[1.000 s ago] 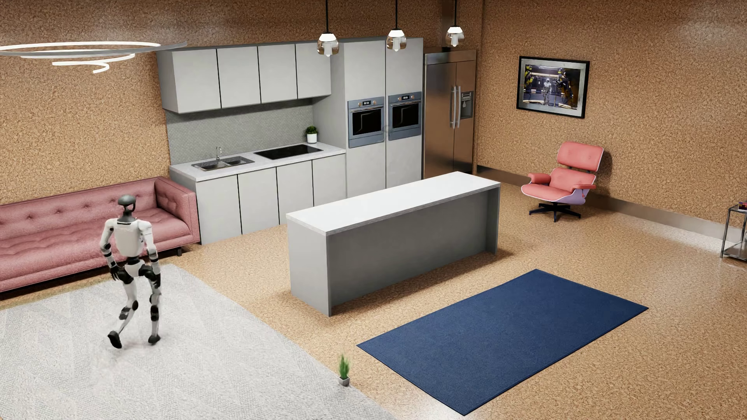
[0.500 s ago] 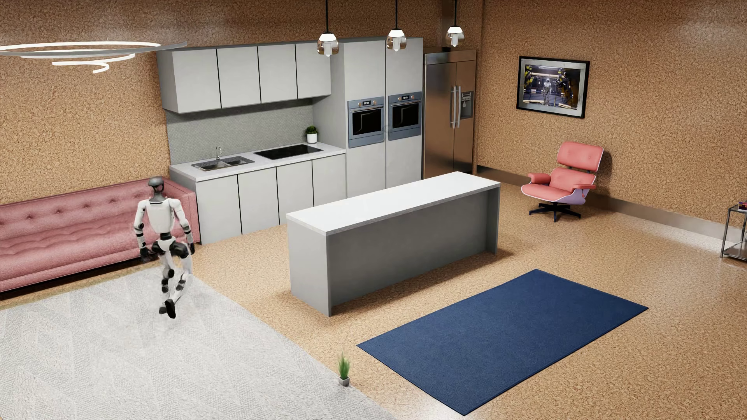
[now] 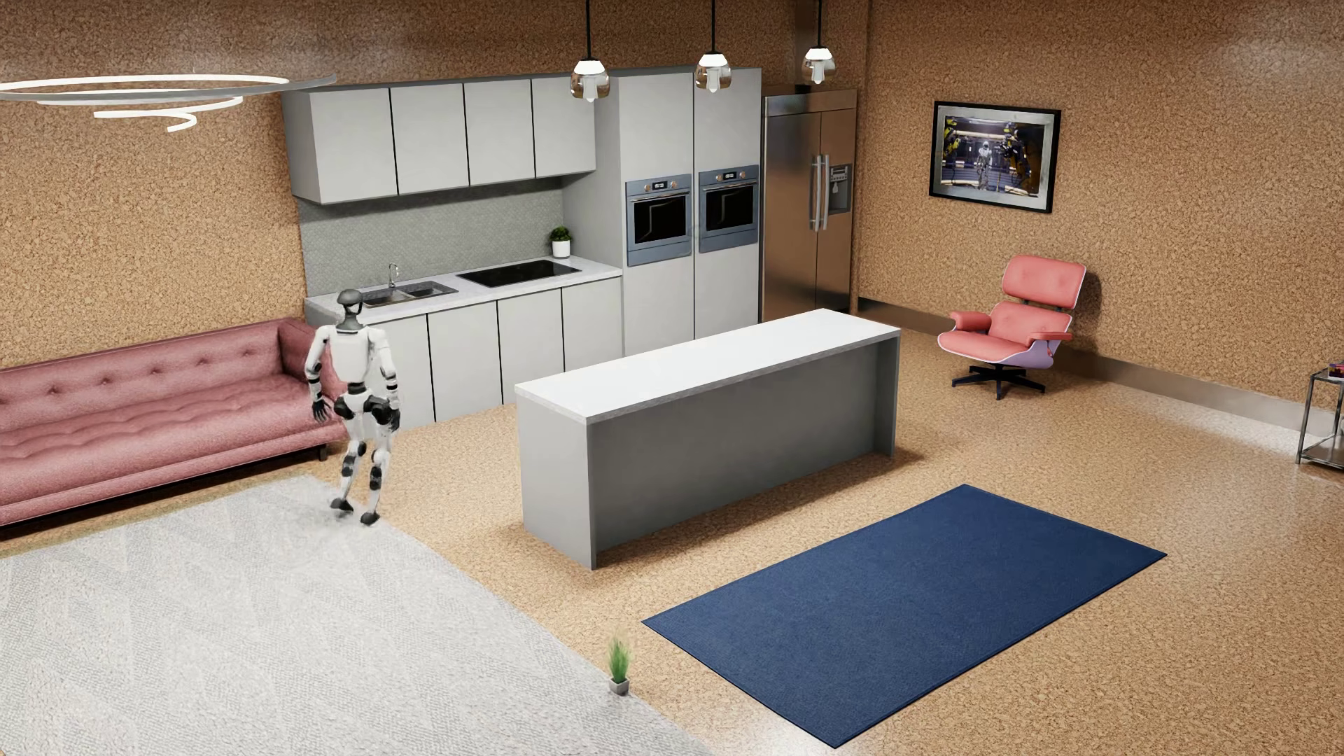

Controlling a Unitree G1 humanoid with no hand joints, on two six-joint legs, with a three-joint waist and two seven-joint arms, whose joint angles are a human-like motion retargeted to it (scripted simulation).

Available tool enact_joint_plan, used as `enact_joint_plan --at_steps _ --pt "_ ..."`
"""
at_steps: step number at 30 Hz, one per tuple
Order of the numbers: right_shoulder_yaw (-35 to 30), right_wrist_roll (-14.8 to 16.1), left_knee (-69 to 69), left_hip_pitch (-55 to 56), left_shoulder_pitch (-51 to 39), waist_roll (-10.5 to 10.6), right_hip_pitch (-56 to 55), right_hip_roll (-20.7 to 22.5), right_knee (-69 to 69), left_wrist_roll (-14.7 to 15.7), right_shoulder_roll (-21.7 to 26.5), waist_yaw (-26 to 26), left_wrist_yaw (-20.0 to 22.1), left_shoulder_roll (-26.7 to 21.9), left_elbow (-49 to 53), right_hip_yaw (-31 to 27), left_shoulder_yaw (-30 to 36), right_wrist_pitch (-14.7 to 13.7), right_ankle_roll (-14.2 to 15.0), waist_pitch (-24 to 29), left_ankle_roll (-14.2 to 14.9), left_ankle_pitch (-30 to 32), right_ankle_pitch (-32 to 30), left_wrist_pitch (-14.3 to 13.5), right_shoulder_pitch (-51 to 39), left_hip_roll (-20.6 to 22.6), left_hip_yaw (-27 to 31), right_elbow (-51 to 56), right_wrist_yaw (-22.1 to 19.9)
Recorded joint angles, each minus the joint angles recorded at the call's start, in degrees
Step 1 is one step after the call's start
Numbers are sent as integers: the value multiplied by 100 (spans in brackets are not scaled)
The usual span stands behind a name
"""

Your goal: Go to the armchair

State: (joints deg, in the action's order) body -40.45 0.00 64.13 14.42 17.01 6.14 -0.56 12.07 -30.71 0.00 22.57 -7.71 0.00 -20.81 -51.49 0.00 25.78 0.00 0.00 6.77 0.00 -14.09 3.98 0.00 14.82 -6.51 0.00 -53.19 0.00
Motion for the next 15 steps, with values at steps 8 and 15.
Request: enact_joint_plan --at_steps 8,15 --pt "1012 0 -1794 1258 601 -998 1431 -588 -1710 0 -74 -1294 0 -179 -439 0 -317 0 0 -288 0 1048 -272 0 -485 77 0 688 0" --pt "295 0 -2968 -1827 460 -484 -2413 -739 -1879 0 -324 728 0 12 358 0 -37 0 0 -178 0 -235 -2057 0 27 -377 0 177 0"
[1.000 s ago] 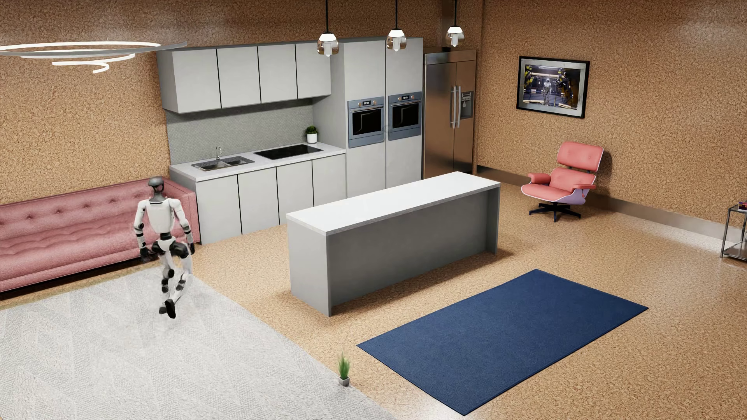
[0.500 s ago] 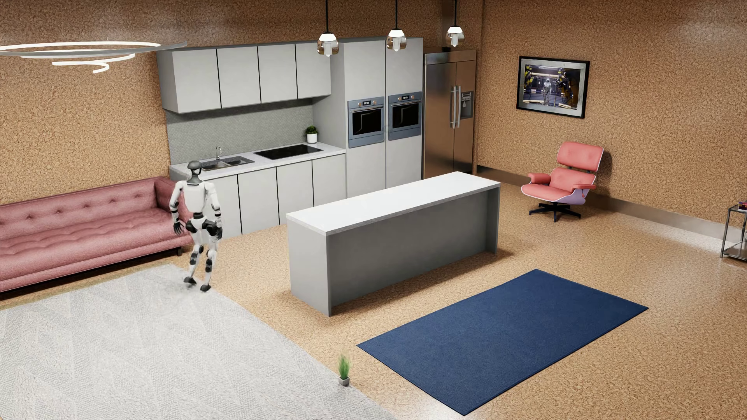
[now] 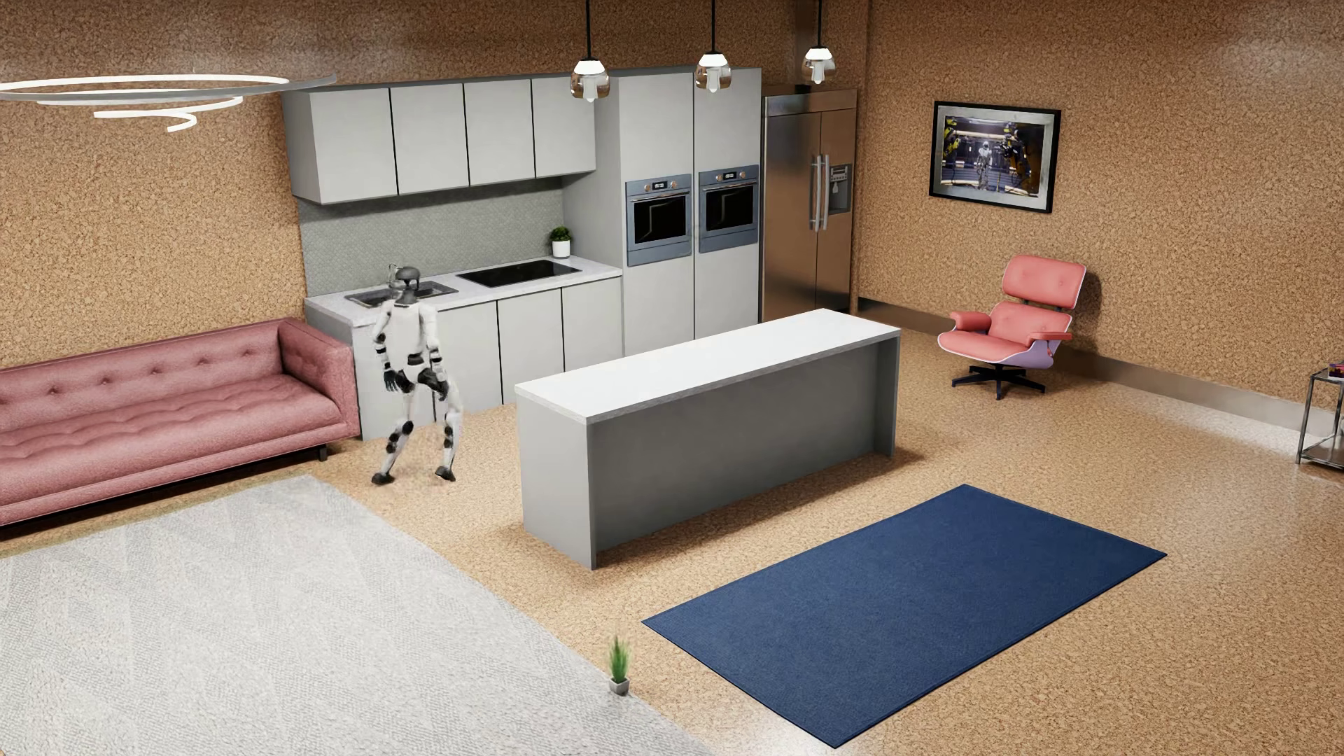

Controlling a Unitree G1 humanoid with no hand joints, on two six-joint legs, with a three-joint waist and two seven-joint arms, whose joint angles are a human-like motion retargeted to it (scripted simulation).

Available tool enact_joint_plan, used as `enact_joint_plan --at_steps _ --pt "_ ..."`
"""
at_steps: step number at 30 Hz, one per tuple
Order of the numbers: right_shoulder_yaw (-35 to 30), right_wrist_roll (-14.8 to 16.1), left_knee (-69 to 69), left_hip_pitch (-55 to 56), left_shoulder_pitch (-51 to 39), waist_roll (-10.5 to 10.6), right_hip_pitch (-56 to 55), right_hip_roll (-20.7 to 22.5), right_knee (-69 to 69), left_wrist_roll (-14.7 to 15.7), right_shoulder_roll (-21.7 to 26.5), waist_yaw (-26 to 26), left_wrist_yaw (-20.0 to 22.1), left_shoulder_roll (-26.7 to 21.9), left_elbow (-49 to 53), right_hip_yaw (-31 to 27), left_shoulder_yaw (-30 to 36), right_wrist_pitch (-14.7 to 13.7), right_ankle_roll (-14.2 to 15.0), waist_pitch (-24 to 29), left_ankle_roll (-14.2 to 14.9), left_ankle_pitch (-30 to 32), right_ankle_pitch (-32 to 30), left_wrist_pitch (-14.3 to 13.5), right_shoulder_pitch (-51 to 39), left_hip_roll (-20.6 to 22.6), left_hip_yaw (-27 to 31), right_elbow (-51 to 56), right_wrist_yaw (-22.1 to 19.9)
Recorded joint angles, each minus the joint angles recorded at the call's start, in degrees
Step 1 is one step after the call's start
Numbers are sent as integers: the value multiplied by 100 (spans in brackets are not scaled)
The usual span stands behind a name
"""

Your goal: Go to the armchair

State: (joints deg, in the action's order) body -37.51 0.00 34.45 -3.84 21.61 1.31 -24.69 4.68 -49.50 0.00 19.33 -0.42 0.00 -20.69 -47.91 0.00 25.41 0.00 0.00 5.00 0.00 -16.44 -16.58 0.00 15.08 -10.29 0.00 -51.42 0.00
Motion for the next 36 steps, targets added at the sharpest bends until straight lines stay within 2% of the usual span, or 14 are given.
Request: enact_joint_plan --at_steps 4,6,7,9,13,17,20,22,25,28,32,33,35,36 --pt "-2 0 -231 -1332 -403 59 -950 -666 2191 0 251 1404 0 -375 535 0 69 0 0 -37 0 -377 3088 0 601 -21 0 -263 0" --pt "-106 0 -89 -1734 -500 304 -1590 -720 1449 0 289 1613 0 -359 404 0 -128 0 0 -150 0 504 387 0 901 -291 0 -616 0" --pt "-359 0 390 -1543 -470 643 -1789 -338 908 0 280 1498 0 -252 253 0 -234 0 0 -218 0 1526 -131 0 872 -538 0 -862 0" --pt "-520 0 2273 -606 -416 683 -1399 175 356 0 303 1123 0 -182 -145 0 -100 0 0 -211 0 2672 368 0 706 -345 0 -907 0" --pt "-44 0 4385 1828 -296 495 943 1021 1249 0 272 4 0 -68 -264 0 234 0 0 -6 0 183 1600 0 69 151 0 -74 0" --pt "896 0 756 2793 -50 97 3442 511 2510 0 314 -1238 0 -113 -159 0 179 0 0 142 0 444 3332 0 -654 279 0 1169 0" --pt "1183 0 -727 3295 93 165 4365 185 2600 0 431 -1674 0 -79 -106 0 61 0 0 -87 0 296 3983 0 -1161 -71 0 1778 0" --pt "1454 0 452 3673 101 41 4761 -122 2080 0 348 -1875 0 -64 -382 0 64 0 0 -196 0 774 3474 0 -992 40 0 1923 0" --pt "1001 0 1714 3177 -122 -313 3915 -478 -920 0 74 -1659 0 17 -1162 0 136 0 0 -209 0 380 446 0 -629 771 0 957 0" --pt "282 0 811 1498 -368 -37 2003 -133 -3132 0 49 -821 0 76 -825 0 180 0 0 -88 0 187 1236 0 -410 971 0 155 0" --pt "-65 0 -253 -390 -765 303 330 65 474 0 199 438 0 -87 364 0 -76 0 0 -7 0 223 -468 0 391 791 0 -300 0" --pt "-76 0 -400 -661 -952 293 176 13 1760 0 214 624 0 -147 553 0 -98 0 0 -55 0 134 509 0 531 803 0 -342 0" --pt "-134 0 -277 -969 -1204 266 -135 -262 2248 0 170 979 0 -246 924 0 -332 0 0 -269 0 -4 3932 0 752 606 0 -554 0" --pt "-93 0 -212 -1189 -1214 249 -359 -347 2334 0 114 1144 0 -201 961 0 -536 0 0 -237 0 125 3827 0 819 527 0 -697 0"
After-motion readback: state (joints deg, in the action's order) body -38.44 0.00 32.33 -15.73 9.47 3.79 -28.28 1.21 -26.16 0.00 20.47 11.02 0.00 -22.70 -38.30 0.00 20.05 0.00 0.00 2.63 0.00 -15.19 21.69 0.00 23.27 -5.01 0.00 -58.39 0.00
